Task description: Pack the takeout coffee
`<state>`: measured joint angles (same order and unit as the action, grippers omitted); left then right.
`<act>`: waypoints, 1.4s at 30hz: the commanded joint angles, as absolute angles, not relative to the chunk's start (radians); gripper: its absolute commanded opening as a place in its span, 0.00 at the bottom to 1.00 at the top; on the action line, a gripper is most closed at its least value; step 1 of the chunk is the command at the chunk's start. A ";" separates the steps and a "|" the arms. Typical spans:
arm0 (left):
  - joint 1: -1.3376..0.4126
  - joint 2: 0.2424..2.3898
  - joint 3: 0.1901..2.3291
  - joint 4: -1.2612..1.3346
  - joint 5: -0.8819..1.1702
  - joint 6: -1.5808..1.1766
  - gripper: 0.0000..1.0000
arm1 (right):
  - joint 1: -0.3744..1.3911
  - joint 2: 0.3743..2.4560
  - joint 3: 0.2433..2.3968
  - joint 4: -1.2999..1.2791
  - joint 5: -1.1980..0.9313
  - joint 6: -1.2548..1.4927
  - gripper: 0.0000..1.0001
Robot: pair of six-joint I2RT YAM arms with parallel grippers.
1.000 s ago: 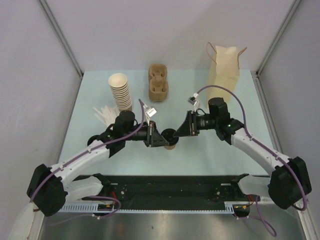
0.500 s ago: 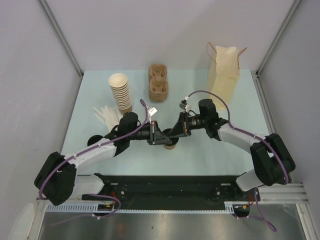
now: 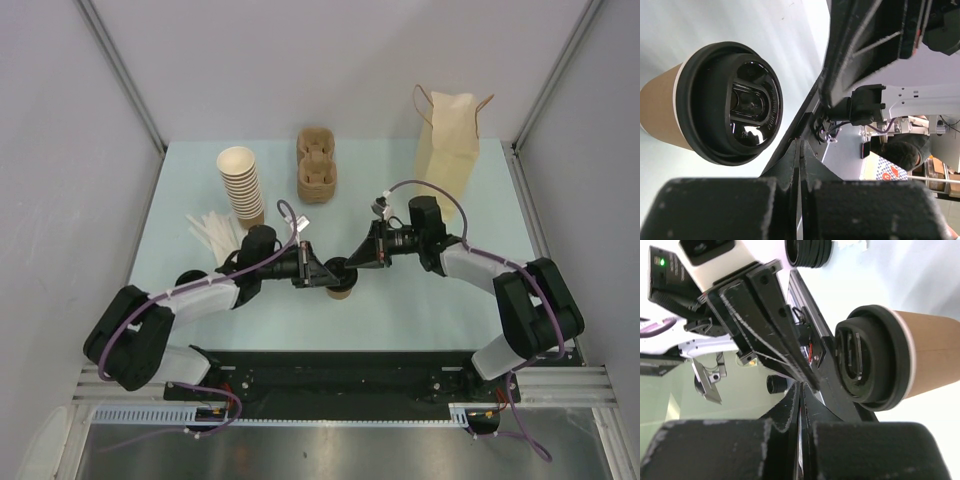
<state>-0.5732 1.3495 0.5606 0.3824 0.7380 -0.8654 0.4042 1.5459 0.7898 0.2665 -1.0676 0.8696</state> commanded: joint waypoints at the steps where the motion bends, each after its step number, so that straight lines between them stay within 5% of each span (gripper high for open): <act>1: -0.568 1.370 0.587 0.453 0.770 -0.879 0.00 | 0.437 1.554 0.792 0.298 -1.103 0.844 0.00; 42: -0.483 1.627 0.543 0.476 0.793 -0.908 0.00 | 0.385 1.784 0.821 0.161 -1.032 0.735 0.00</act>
<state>-0.5068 1.5688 0.5770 0.5678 0.8486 -0.9562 0.3939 1.7424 0.8188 0.2569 -1.1320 0.8078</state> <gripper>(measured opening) 0.003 0.007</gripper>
